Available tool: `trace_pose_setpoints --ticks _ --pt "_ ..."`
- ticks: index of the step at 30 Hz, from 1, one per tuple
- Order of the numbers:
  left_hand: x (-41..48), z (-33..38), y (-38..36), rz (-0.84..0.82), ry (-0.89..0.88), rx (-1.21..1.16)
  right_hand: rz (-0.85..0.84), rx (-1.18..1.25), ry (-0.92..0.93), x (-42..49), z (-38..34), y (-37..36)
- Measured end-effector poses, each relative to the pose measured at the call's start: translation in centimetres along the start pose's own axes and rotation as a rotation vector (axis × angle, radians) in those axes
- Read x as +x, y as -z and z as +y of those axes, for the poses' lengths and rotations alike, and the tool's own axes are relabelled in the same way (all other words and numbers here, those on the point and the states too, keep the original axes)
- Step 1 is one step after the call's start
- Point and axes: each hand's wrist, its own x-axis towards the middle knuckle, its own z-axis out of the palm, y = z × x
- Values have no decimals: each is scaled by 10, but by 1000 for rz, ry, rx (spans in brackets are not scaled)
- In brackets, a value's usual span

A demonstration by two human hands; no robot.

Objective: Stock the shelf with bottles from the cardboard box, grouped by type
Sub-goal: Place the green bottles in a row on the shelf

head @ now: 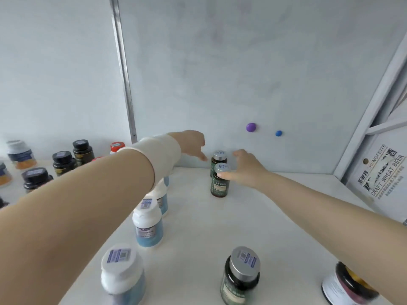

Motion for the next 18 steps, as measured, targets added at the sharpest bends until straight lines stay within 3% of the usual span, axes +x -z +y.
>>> trace_pose_setpoints --ticks 6,10,18 --pt "-131 -29 23 231 61 461 54 -377 215 -69 -54 -14" --pt "-214 -59 27 270 114 665 72 -411 387 -115 -112 -42" --pt "-387 -182 23 204 397 731 -3 -453 716 -194 -263 -154"
